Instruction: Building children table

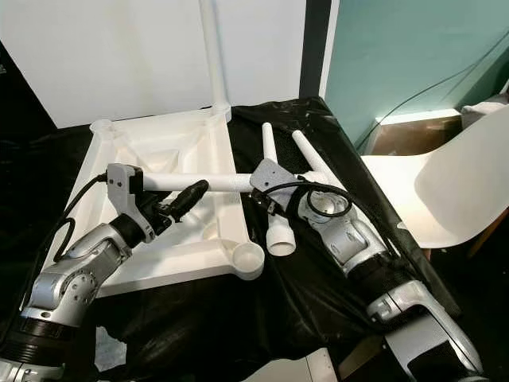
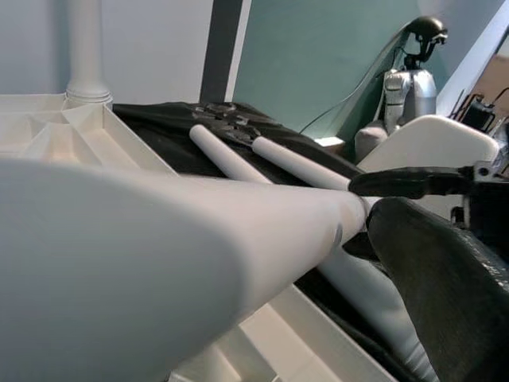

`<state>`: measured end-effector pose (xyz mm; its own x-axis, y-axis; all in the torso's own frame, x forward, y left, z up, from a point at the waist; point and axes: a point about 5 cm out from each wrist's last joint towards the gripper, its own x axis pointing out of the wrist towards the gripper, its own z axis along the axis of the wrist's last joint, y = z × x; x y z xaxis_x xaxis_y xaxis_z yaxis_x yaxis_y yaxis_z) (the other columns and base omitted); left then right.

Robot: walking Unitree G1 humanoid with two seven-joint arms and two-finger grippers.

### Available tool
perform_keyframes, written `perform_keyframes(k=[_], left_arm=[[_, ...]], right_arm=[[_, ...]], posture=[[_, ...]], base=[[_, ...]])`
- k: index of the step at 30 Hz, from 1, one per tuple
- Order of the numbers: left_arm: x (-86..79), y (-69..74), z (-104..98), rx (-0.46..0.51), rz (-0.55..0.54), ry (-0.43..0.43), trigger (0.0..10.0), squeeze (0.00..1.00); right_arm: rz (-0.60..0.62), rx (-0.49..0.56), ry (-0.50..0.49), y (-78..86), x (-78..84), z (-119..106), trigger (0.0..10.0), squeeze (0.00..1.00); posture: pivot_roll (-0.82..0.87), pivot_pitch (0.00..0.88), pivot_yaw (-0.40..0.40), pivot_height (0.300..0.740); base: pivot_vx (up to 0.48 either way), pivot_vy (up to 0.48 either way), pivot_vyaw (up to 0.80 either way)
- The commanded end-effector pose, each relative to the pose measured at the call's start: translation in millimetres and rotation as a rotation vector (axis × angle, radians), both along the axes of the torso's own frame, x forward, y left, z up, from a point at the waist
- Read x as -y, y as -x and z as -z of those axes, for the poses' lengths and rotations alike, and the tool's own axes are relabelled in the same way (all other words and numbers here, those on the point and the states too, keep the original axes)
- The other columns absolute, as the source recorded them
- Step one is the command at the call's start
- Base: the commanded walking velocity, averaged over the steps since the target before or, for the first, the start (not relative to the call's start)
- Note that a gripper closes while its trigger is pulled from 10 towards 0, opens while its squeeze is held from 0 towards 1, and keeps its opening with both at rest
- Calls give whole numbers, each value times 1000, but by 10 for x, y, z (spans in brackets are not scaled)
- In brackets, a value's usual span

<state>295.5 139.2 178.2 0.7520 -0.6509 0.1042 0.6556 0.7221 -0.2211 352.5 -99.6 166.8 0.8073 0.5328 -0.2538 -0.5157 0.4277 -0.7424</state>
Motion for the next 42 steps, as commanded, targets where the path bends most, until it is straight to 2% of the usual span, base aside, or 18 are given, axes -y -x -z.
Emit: perform_keyframes(k=[1,6,15,22,26,33,35,42], left_arm=[[68,86,-127,122,270,18,10000,0],[65,100,-117,124,265,18,10000,0],[76,99,-87,116,257,19,10000,0],[109,94,-67,112,264,18,10000,0],[121,105,-60,110,270,17,10000,0],[123,106,-63,112,271,18,10000,0],[121,98,-78,118,269,20,10000,0],[115,95,-101,128,254,44,10000,0]], right_arm=[[12,-13,51,-42,6,100,10000,0],[7,18,43,-91,-31,31,10000,0],[37,128,98,-228,-19,-5,10000,0],[75,169,128,-299,19,7,10000,0],[50,244,146,-328,-35,-84,10000,0],[42,252,174,-366,-55,-76,10000,0],[45,285,209,-407,-67,-115,10000,0],[33,317,181,-431,-104,-239,10000,0]], posture=[[-18,0,51,740],[-15,0,49,740],[-12,0,43,740],[-16,0,43,740],[-12,0,41,740],[-9,0,38,740],[-4,0,33,740],[-5,0,30,740]], base=[[0,0,0],[0,0,0],[0,0,0],[0,0,0],[0,0,0],[0,0,0],[0,0,0],[0,0,0]])
